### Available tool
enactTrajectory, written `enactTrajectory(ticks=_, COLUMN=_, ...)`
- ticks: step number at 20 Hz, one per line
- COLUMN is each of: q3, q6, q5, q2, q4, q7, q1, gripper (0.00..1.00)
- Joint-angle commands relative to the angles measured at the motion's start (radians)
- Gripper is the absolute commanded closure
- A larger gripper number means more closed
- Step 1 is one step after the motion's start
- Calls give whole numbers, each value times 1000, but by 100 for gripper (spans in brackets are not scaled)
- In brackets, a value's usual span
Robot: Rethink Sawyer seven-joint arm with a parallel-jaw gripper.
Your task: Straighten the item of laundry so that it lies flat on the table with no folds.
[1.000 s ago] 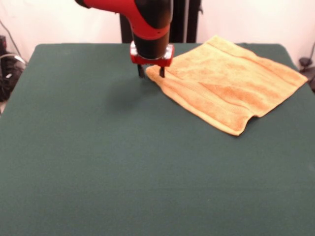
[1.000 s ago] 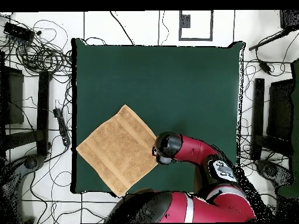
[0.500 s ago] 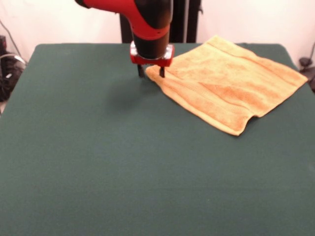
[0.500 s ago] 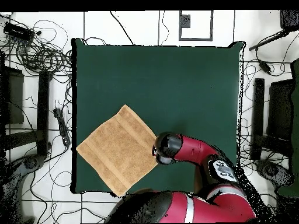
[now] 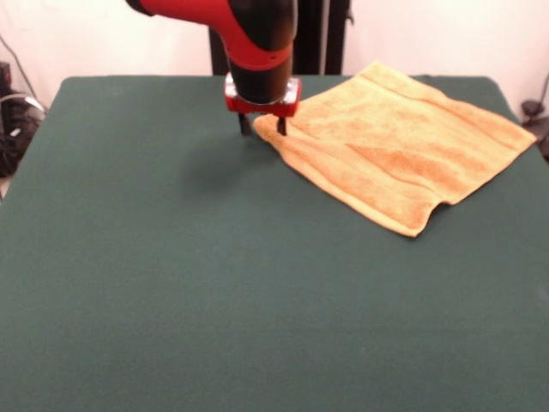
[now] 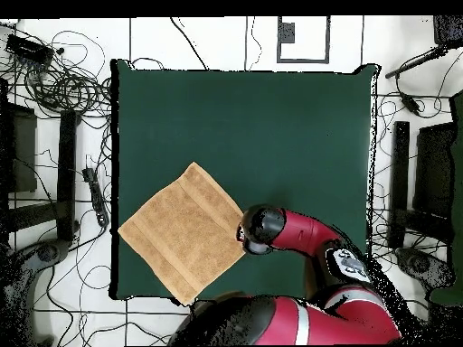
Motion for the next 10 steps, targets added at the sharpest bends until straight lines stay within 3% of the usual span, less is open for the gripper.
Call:
enactTrajectory(ticks=1, q3=9, q6=-322, q5=-157, q2=258, q4=-57, q7=36, q1=-102, gripper=0)
enactTrajectory(ticks=10, q3=25, q6=-374, q5=-269, q2=303, q4=-93, q7=-14, q1=-194, gripper=0)
